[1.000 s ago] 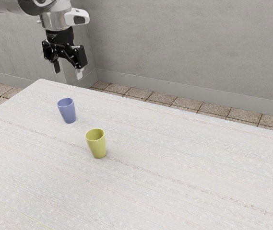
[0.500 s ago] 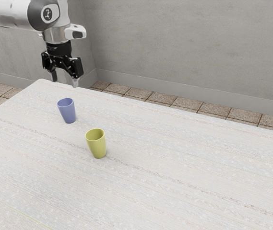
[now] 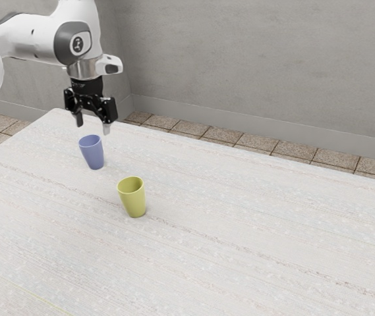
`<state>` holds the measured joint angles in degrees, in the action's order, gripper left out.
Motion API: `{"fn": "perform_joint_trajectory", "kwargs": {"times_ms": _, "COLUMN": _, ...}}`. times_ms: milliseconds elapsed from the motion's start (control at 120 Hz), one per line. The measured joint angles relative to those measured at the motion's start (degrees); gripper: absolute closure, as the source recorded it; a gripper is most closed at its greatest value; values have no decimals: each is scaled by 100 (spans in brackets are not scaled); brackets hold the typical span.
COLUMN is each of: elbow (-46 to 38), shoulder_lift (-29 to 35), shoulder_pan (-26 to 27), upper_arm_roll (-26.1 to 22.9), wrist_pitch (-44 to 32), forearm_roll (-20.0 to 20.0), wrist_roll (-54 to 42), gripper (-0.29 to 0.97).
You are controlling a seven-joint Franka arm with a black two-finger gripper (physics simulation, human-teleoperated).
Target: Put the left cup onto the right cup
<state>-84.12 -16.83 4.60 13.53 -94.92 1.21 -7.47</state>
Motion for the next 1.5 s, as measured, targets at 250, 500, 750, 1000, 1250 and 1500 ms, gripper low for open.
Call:
{"fn": "perform_joint_trajectory", "kwargs": {"times_ms": 250, "elbow": 7, "shoulder_lift": -228, "shoulder_pan": -15, "upper_arm_roll": 0, "wrist_pitch": -241, "forearm_roll": -13, "wrist_roll": -85, "gripper": 0}}
{"fn": "perform_joint_trajectory", "kwargs": {"times_ms": 500, "elbow": -2, "shoulder_lift": -394, "shoulder_pan": -83, "upper_arm_roll": 0, "wrist_pitch": -628, "forearm_roll": -12, "wrist_roll": -589, "gripper": 0}}
{"fn": "perform_joint_trajectory", "kwargs": {"times_ms": 750, "elbow": -2, "shoulder_lift": -599, "shoulder_pan": -286, "upper_arm_roll": 0, "wrist_pitch": -969, "forearm_roll": -72, "wrist_roll": -1179, "gripper": 0}}
{"fn": "perform_joint_trajectory", "kwargs": {"times_ms": 1000, "elbow": 6, "shoulder_lift": -659, "shoulder_pan": -511, "upper_arm_roll": 0, "wrist_pitch": -1154, "forearm_roll": -125, "wrist_roll": -1581, "gripper": 0}}
{"fn": "perform_joint_trajectory", "kwargs": {"times_ms": 1250, "elbow": 12, "shoulder_lift": -684, "shoulder_pan": -768, "upper_arm_roll": 0, "wrist_pitch": -1280, "forearm_roll": -160, "wrist_roll": -1847, "gripper": 0}}
{"fn": "perform_joint_trajectory", "kwargs": {"times_ms": 1500, "elbow": 77, "shoulder_lift": -768, "shoulder_pan": -980, "upper_arm_roll": -9, "wrist_pitch": -1319, "forearm_roll": -165, "wrist_roll": -2046, "gripper": 0}}
